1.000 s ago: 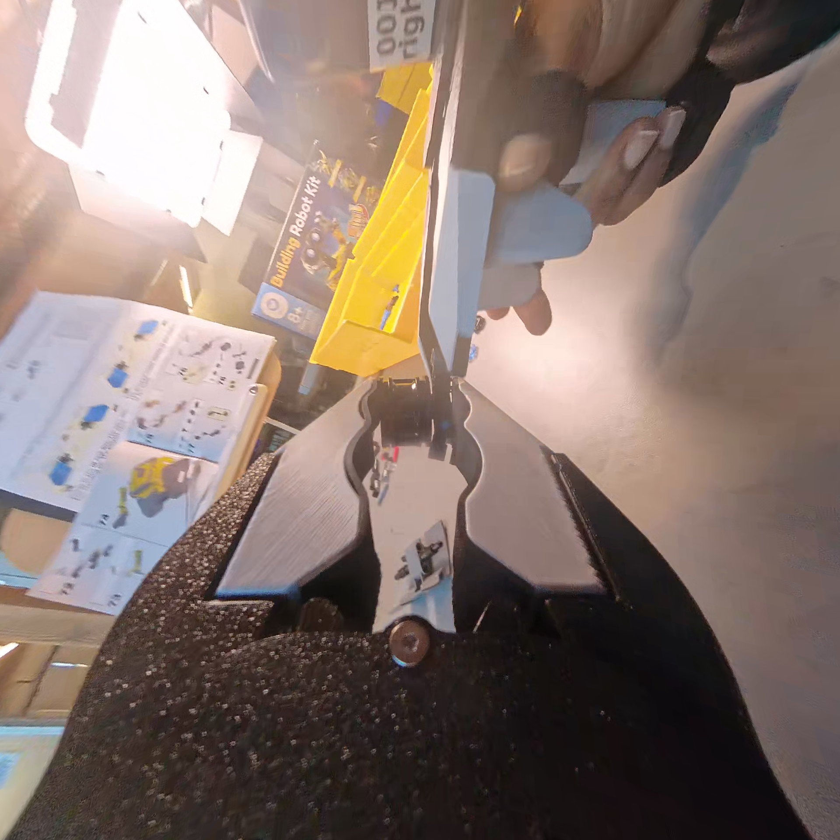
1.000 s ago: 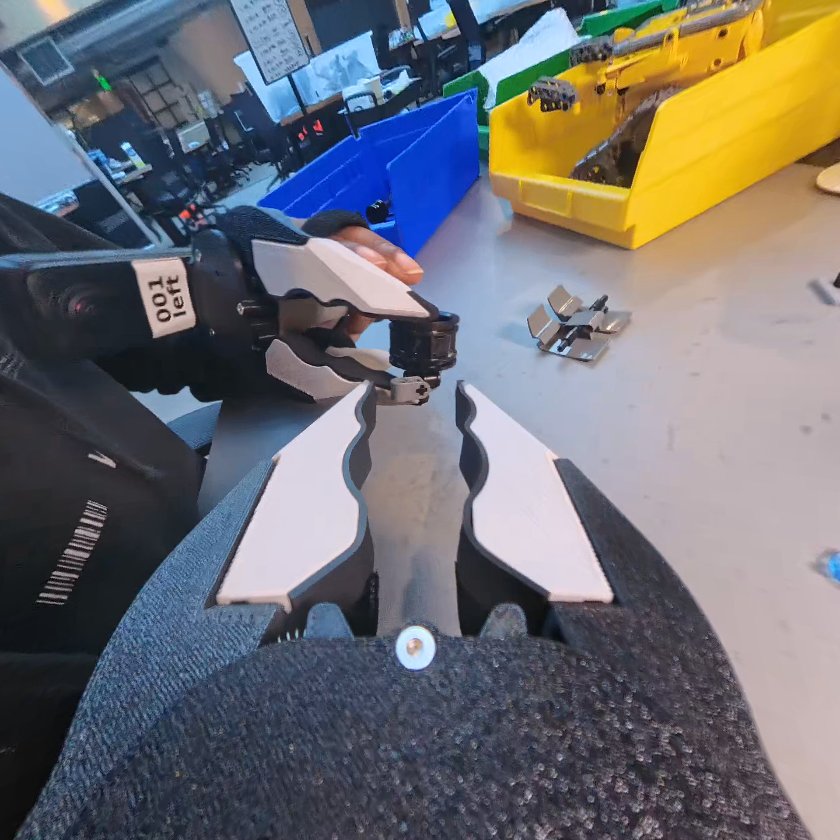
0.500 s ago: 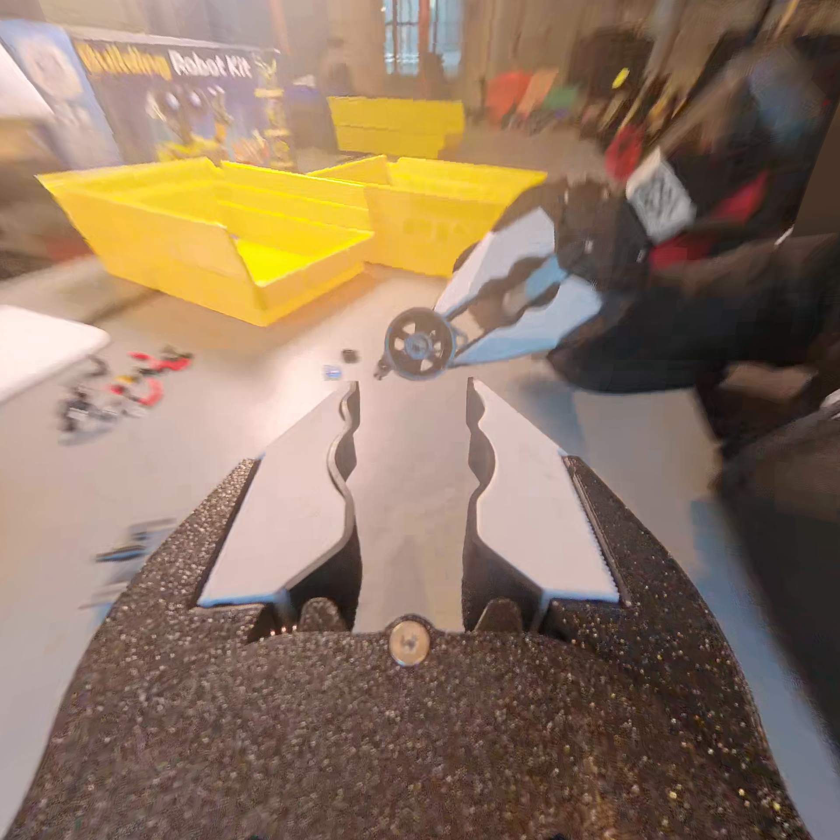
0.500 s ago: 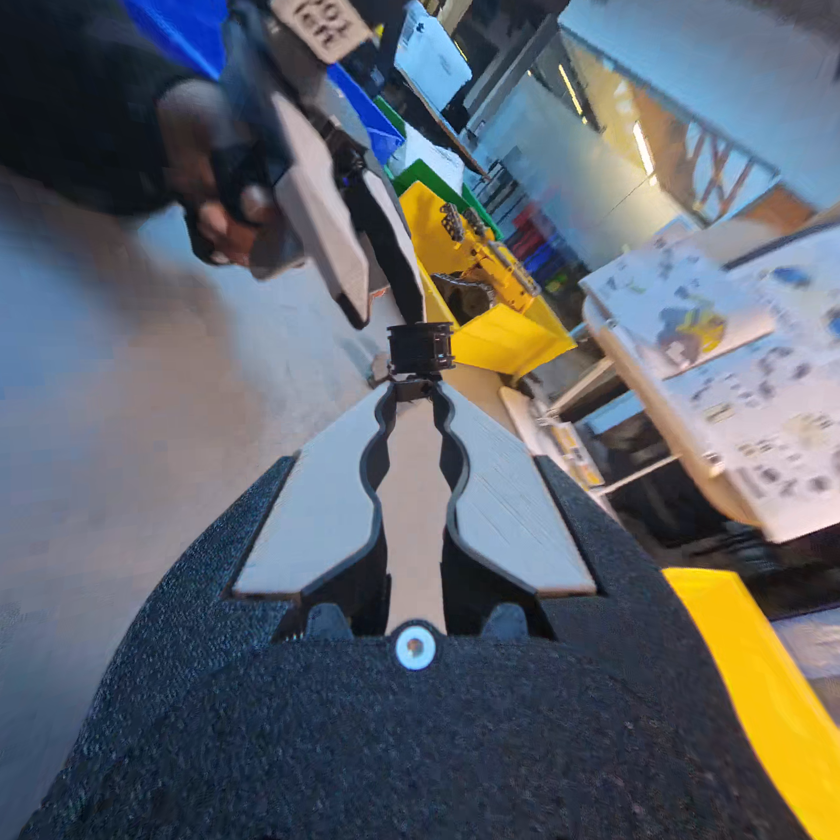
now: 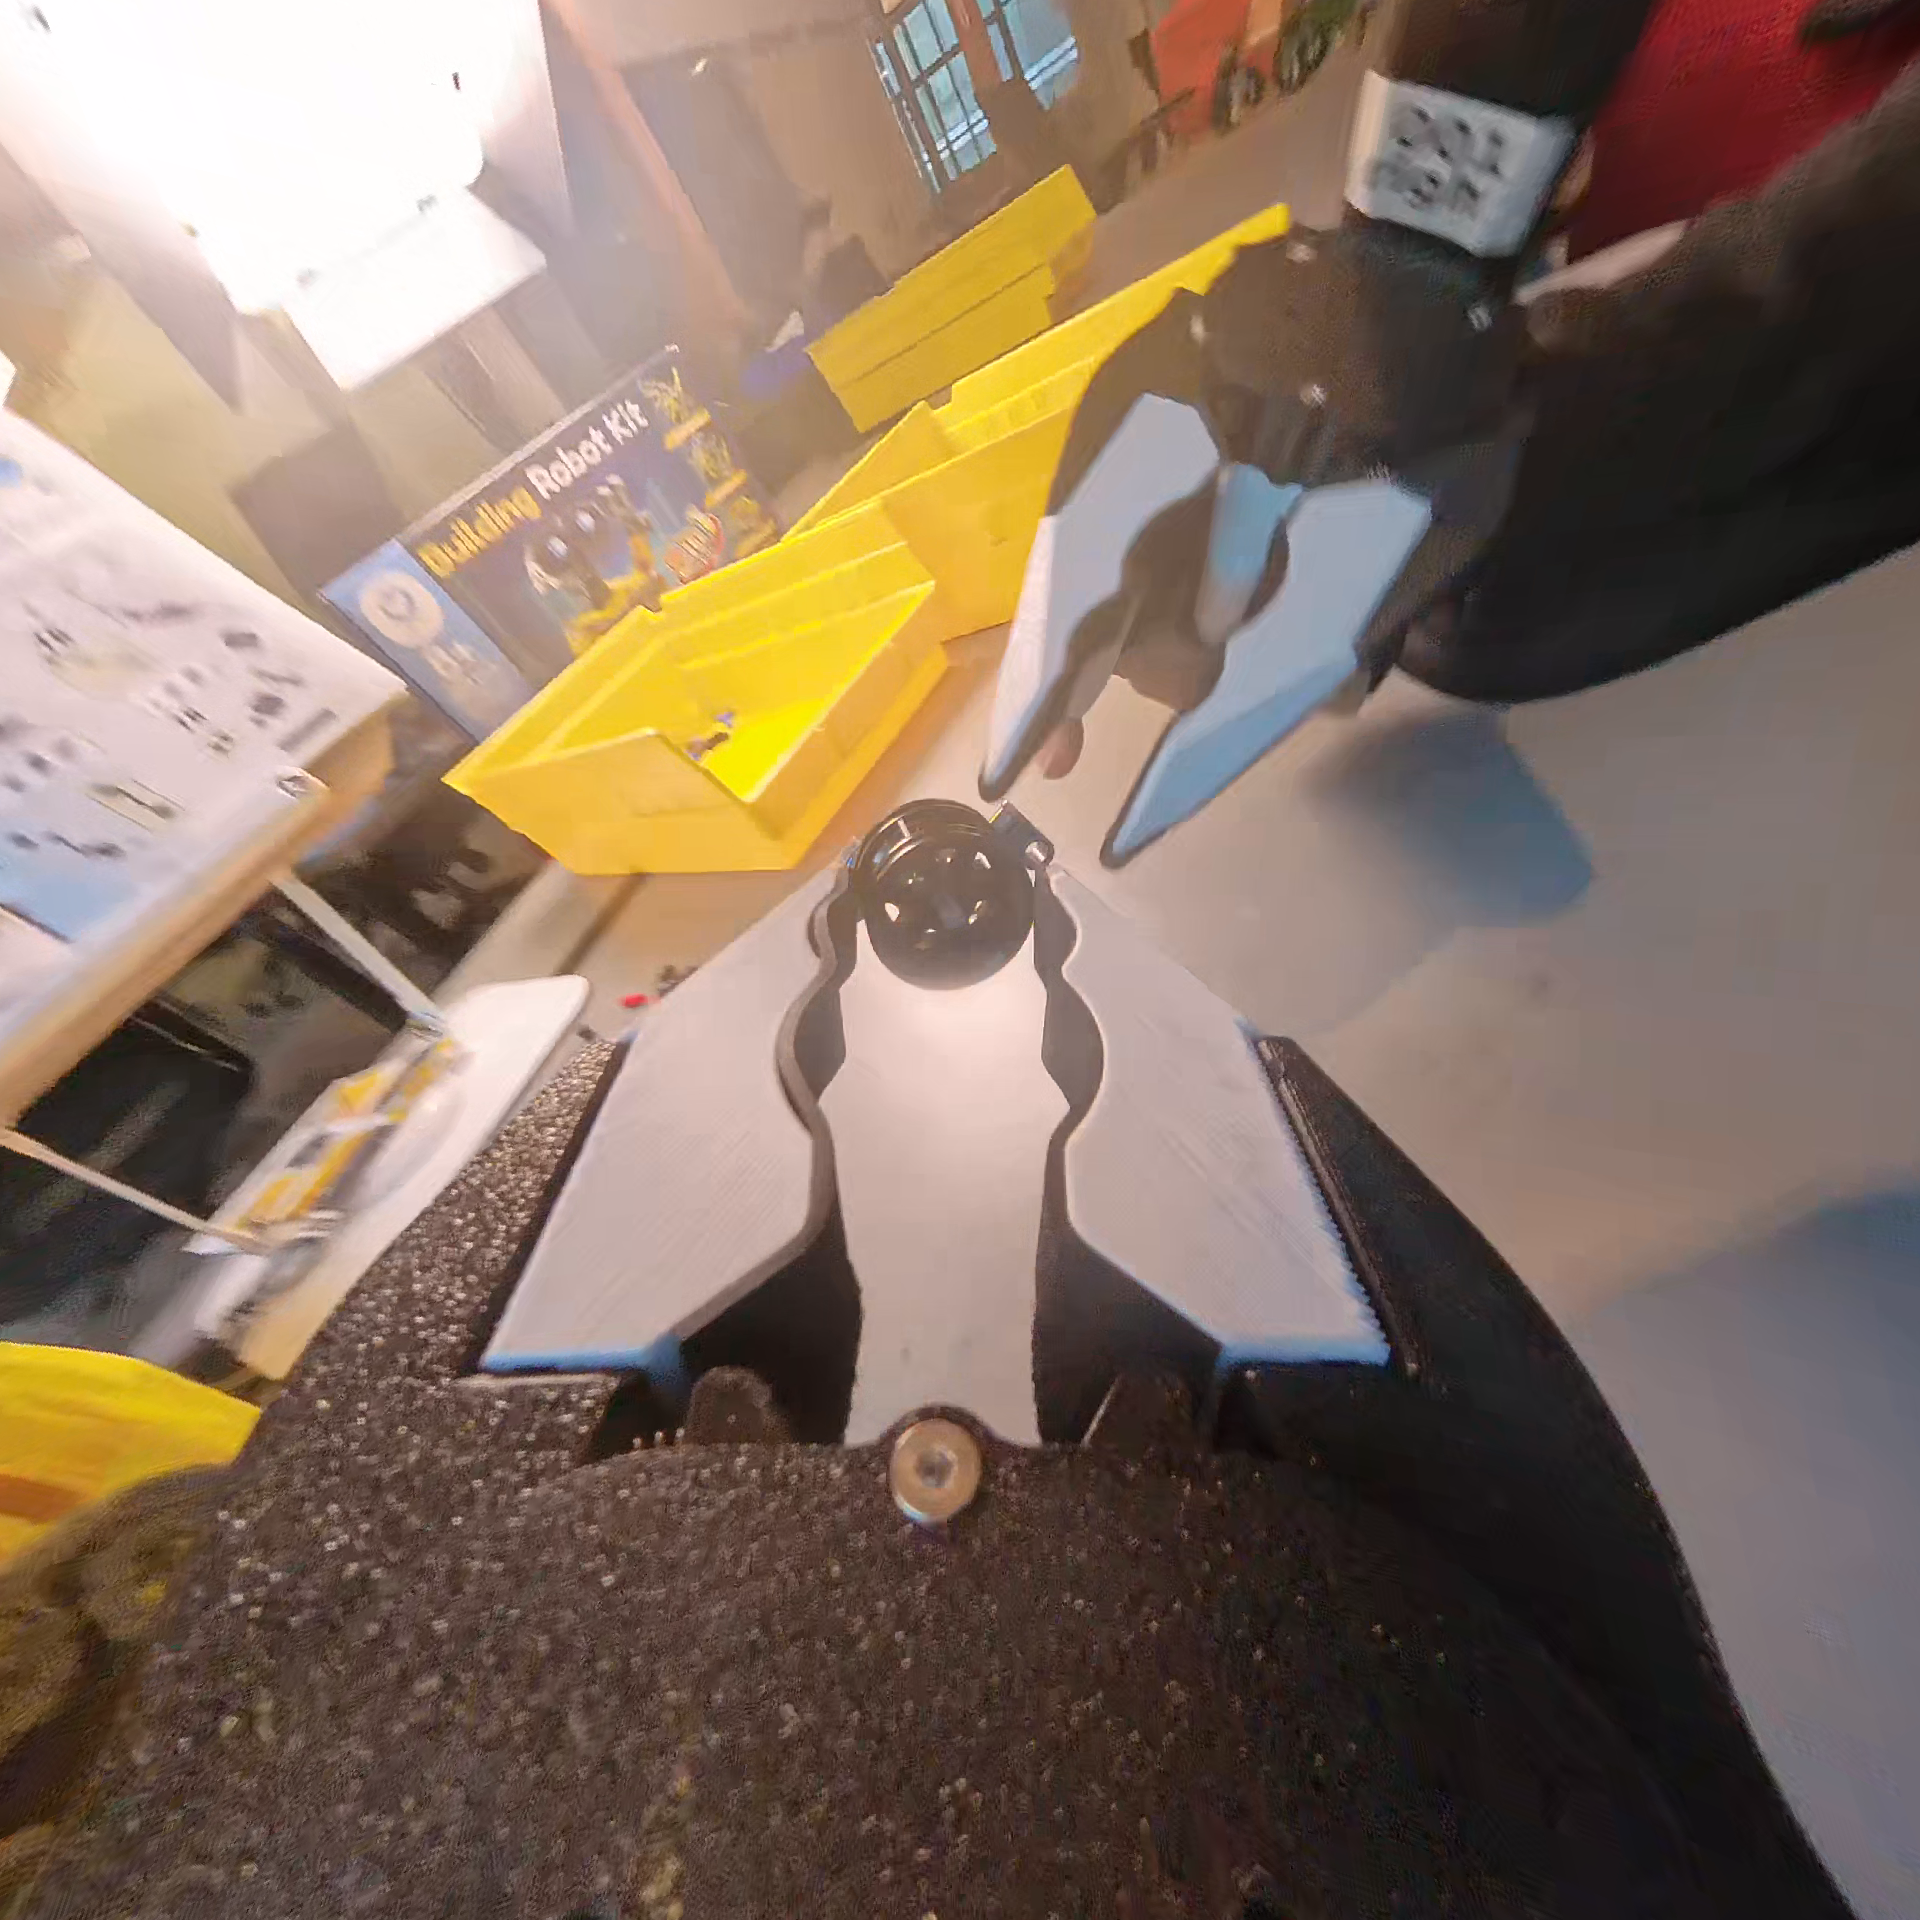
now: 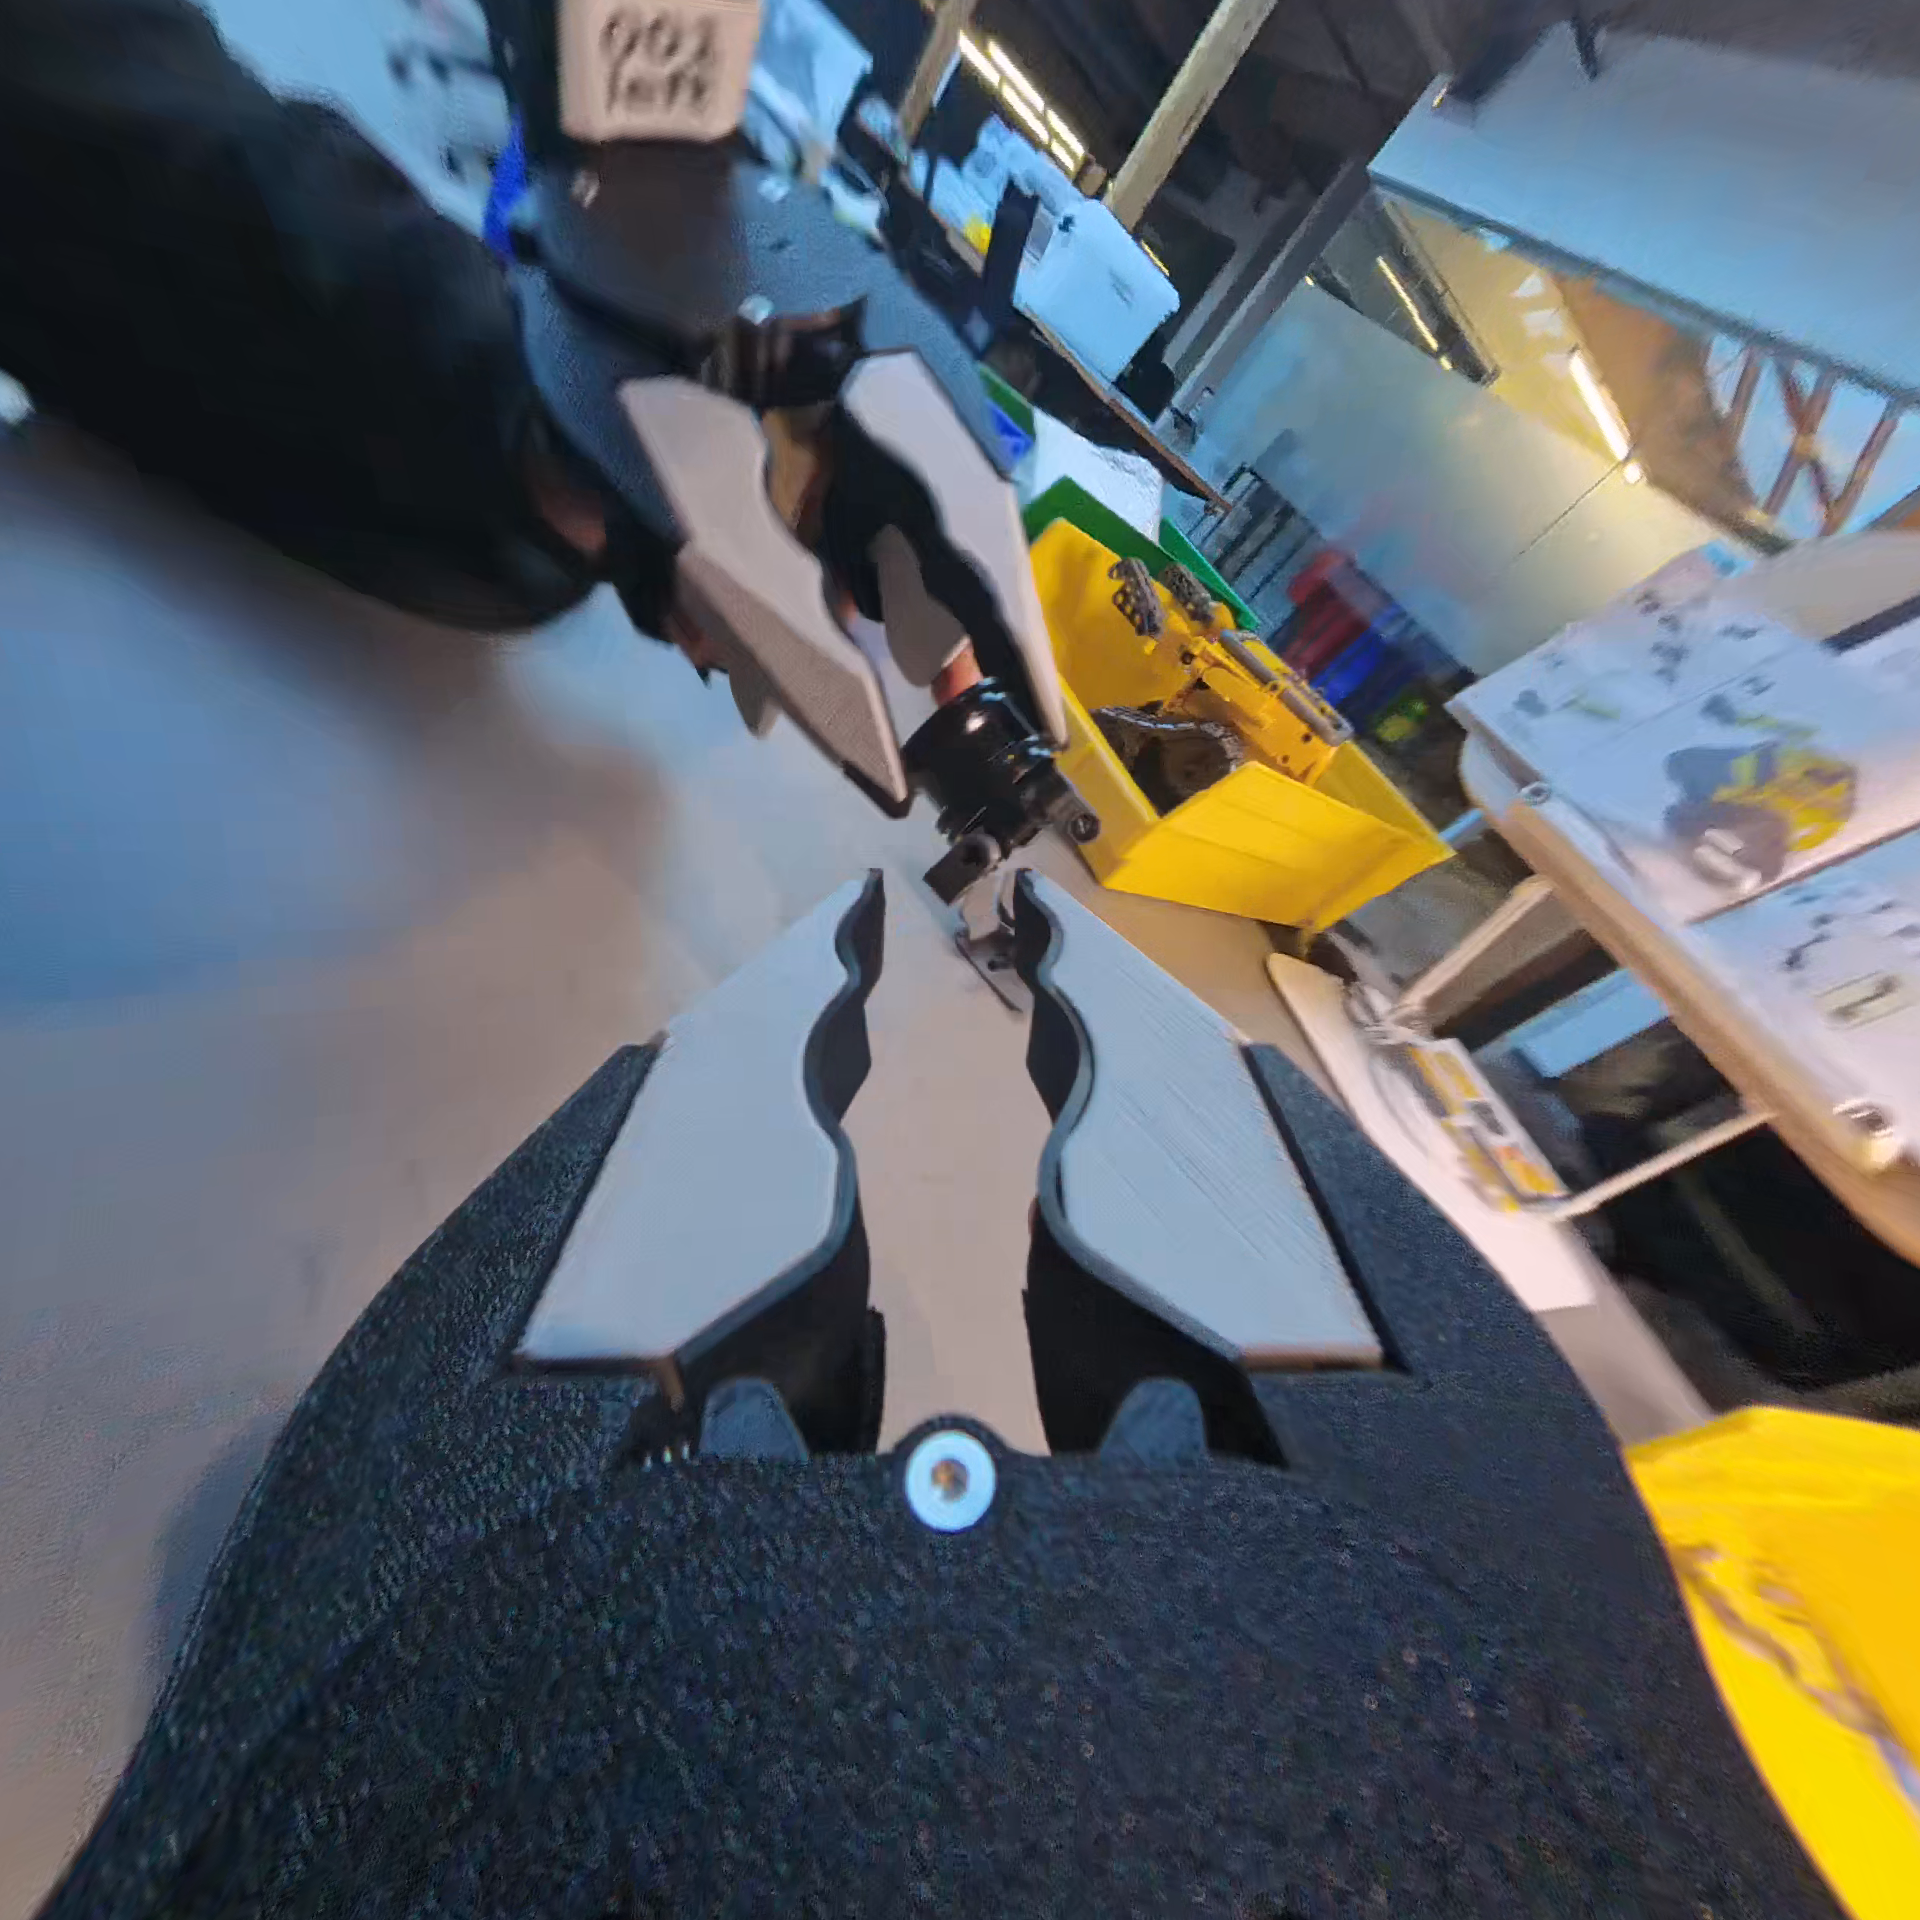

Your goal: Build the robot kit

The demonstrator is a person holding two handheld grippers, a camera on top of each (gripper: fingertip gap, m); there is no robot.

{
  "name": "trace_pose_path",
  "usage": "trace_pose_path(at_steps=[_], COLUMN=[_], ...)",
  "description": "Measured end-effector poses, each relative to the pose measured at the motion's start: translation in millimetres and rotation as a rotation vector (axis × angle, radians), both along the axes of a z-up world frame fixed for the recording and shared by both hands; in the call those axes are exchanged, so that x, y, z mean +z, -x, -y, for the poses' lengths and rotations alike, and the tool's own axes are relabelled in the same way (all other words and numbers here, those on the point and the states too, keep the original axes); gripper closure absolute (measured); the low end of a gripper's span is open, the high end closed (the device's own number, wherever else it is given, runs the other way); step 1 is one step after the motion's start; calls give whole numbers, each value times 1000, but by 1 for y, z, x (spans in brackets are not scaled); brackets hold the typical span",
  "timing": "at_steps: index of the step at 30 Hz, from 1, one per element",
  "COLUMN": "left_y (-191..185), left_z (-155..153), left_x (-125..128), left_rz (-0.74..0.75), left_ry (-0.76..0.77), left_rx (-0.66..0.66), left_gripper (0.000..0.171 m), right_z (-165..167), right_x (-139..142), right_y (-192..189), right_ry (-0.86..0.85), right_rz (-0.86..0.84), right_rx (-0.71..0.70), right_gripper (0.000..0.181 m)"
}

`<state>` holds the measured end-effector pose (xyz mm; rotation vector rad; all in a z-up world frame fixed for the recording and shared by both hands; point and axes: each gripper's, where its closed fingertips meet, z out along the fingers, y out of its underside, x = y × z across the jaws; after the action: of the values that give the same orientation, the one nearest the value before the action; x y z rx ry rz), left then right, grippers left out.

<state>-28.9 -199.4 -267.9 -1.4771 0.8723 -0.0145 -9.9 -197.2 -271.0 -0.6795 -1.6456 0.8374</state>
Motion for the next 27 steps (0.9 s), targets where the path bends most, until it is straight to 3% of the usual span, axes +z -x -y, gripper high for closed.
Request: trace_pose_path(at_steps=[5,11,15,21,25,27], left_y=[-4,-18,-28,-23,-19,-20], left_z=[-1,1,2,2,1,2], left_x=[-11,-29,-34,-32,-22,-22], left_rz=[-285,-561,-650,-618,-490,-336], left_ry=[-140,-237,-286,-269,-228,-131], left_rx=[47,36,17,47,57,18], left_gripper=[139,139,139,141,141,140], right_z=[0,-19,-12,-9,-6,-5], right_x=[20,9,-4,-7,5,7], right_y=[-6,1,4,-1,-3,-5], right_ry=[446,682,866,993,976,879], right_rz=[41,210,366,407,324,278], right_rx=[136,105,168,234,286,291], right_gripper=[156,156,155,173,176,176])
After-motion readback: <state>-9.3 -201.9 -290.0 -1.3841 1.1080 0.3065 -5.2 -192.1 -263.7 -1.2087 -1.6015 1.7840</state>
